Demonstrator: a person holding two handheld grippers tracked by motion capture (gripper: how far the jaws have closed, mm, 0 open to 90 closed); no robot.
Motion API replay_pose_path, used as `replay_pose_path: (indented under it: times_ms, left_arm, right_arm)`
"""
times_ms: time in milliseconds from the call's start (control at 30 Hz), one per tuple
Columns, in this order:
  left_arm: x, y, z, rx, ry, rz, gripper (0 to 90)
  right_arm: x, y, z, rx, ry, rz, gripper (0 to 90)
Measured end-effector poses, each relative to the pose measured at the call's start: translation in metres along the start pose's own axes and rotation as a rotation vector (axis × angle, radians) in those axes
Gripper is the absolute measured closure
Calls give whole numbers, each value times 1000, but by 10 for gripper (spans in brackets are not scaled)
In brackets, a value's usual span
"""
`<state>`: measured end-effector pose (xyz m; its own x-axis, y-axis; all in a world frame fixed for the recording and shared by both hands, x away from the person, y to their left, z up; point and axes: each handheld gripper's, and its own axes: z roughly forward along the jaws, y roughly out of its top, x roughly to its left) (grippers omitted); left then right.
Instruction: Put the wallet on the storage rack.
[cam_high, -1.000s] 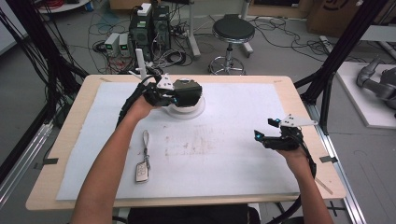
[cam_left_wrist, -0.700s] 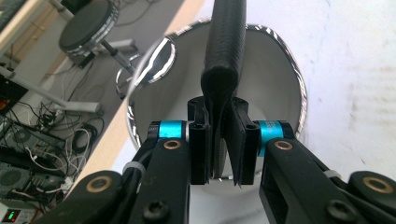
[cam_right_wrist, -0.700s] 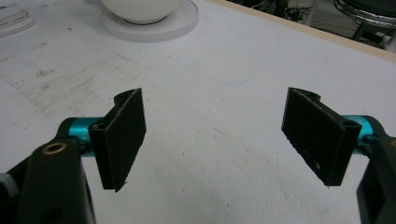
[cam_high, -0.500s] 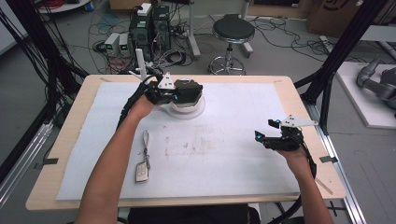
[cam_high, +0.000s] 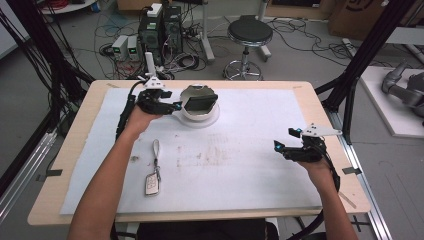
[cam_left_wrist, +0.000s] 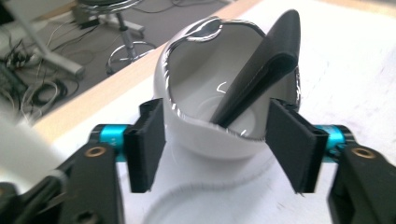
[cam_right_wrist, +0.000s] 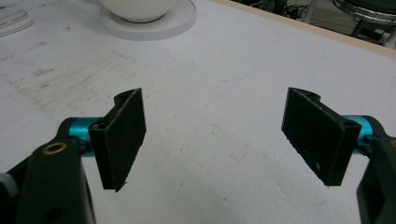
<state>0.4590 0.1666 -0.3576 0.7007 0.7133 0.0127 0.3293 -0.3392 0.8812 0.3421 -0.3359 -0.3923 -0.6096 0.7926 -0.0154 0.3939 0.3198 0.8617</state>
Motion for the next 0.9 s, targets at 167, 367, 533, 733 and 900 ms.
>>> replay_pose_path:
  times_ms: [167,367,533,733,900]
  left_arm:
    - [-7,-17,-20,-41,42,-48,293]
    - [-29,-50,-53,-164,94,-66,220]
    - [-40,-78,-71,-187,118,-98,215]
    - [-46,-89,-82,-154,150,-140,215]
    - [-48,-95,-94,-162,193,-157,215]
  right_arm:
    - [-1,-1,0,9,-20,1,222]
    - [1,-1,4,19,-50,-32,221]
    - [2,-2,8,38,-66,-31,221]
    - [3,-3,13,55,-78,-46,221]
    - [3,-4,14,54,-80,-40,220]
